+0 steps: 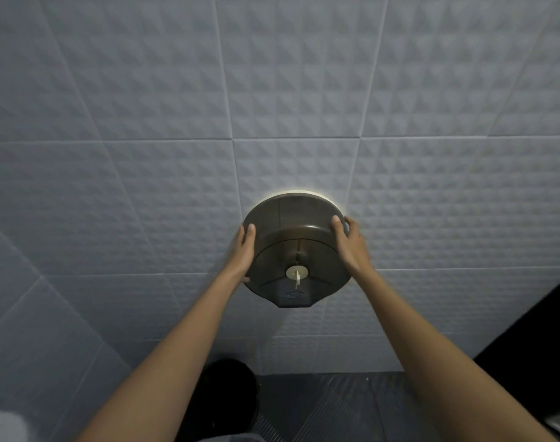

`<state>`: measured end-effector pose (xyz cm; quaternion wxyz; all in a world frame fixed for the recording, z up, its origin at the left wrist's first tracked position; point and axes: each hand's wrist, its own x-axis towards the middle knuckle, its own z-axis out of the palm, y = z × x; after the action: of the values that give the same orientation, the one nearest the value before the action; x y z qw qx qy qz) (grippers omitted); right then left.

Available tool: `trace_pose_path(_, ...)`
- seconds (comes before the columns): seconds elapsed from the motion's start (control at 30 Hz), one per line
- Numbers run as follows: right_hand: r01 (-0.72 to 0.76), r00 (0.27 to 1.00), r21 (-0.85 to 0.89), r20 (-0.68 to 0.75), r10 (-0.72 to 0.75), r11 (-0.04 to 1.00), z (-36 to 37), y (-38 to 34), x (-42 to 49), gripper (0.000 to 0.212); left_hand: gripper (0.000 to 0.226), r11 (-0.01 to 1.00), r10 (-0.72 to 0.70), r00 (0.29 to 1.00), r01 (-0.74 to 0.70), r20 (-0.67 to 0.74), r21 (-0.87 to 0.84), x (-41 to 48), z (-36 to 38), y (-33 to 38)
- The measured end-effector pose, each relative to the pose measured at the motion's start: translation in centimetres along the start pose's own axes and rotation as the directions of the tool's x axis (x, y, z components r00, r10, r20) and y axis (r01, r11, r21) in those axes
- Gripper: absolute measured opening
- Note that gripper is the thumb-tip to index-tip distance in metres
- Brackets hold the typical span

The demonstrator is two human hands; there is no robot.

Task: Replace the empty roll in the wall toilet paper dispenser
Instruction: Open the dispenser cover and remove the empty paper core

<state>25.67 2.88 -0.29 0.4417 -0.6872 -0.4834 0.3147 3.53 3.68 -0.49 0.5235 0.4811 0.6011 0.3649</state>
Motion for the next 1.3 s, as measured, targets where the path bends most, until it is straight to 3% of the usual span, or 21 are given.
trace_pose_path(0.13, -0.028, 0.995, 0.028, 0.101, 0.025, 0.999, -0.2, -0.5, 0.4, 0.073, 0.074, 0.999, -0.041, 0.998, 0.04, -0.038, -0.03, 0.4, 0.5, 0.3)
trace_pose_path(0.37, -0.032, 0.993, -0.056, 0.113, 0.038, 0.998, 0.2, 1.6, -2.9, 0.087, 0.064, 0.99, -0.116, 0.992, 0.113, -0.038, -0.088, -1.5, 0.6, -2.8)
trace_pose_path(0.5, -0.056, 0.994, -0.045, 0.088, 0.06, 0.997, 0.1, 2.8, -4.7, 0.073, 0.07, 0.933, -0.288, 0.958, 0.277, -0.014, -0.23, -2.7, 0.5, -3.8)
trace_pose_path(0.63, -0.16, 0.976, -0.091, 0.132, 0.172, 0.983, -0.4, 3.1, -5.2, 0.064, 0.094, 0.902, -0.379, 0.925, 0.364, -0.02, -0.232, -3.2, 1.0, -5.1)
trace_pose_path(0.77, -0.245, 0.926, -0.241, 0.229, 0.3, 0.939, -1.4, 4.7, -4.8, 0.054, 0.067, 0.911, -0.406, 0.914, 0.402, -0.027, -0.094, -4.1, 1.3, -6.6)
trace_pose_path(0.87, -0.242, 0.899, -0.272, 0.3, 0.321, 0.932, -1.3, 7.2, -6.3, 0.059, 0.075, 0.904, -0.402, 0.916, 0.398, -0.009, 0.157, -5.0, 1.5, -9.5)
trace_pose_path(1.0, -0.199, 0.914, -0.322, 0.281, 0.294, 0.926, 0.8, 11.7, -8.3, 0.079, 0.094, 0.918, -0.332, 0.943, 0.325, -0.007, 0.226, -5.9, 2.4, -13.8)
trace_pose_path(1.1, -0.168, 0.931, -0.361, 0.247, 0.267, 0.917, 2.4, 15.6, -7.5, 0.093, 0.096, 0.899, -0.255, 0.966, 0.25, -0.033, 0.36, -6.4, 3.1, -14.8)
trace_pose_path(1.3, -0.123, 0.909, -0.592, 0.255, 0.33, 0.796, 3.1, 15.0, -10.6, 0.081, 0.086, 0.787, -0.186, 0.982, 0.139, 0.017, 0.6, -6.5, 3.1, -17.0)
